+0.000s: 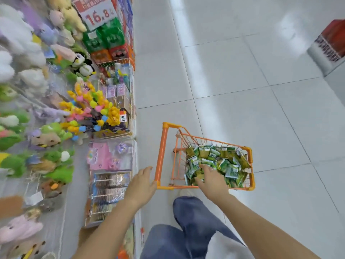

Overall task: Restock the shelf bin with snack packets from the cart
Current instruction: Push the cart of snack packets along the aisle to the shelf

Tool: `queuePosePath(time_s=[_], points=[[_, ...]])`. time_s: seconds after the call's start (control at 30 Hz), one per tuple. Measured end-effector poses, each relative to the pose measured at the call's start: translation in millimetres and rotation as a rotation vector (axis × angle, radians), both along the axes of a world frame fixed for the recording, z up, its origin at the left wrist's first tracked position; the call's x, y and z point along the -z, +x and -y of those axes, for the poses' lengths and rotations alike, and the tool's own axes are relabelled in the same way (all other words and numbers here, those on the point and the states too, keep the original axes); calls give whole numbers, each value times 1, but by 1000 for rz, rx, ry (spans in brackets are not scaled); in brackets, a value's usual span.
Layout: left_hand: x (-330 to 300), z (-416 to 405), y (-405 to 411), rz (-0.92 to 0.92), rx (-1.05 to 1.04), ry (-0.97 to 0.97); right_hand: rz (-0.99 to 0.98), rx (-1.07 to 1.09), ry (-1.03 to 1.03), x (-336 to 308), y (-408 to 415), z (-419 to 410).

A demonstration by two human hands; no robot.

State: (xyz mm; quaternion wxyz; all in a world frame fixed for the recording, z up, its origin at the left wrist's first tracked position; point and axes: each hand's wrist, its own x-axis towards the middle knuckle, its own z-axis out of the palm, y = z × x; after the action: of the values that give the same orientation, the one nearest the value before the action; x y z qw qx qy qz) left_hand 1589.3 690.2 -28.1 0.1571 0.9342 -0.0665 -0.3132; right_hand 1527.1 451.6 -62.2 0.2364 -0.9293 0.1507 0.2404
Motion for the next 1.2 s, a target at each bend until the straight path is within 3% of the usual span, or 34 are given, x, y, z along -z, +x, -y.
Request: queuePosePath(time_s=[0.17,0.4,0.53,0.67,0.8,0.97,1.2], points=[[10,12,97,7,295,61,-21,113,47,14,50,-29],[69,51,218,166,1059,210,-227,447,321,72,87,-99],[114,71,257,204,1344,346,-247,639,554,93,104,-140],[143,83,285,205,1708,346,-319,710,582,115,98,-160],[179,85,312,178,1796,240,-356,726,534,122,94,-166],[182,132,311,105,1824,289,-314,806,511,116,93,-148],[180,219,237,265,2023,331,-295,1033,297,116,33,-103]])
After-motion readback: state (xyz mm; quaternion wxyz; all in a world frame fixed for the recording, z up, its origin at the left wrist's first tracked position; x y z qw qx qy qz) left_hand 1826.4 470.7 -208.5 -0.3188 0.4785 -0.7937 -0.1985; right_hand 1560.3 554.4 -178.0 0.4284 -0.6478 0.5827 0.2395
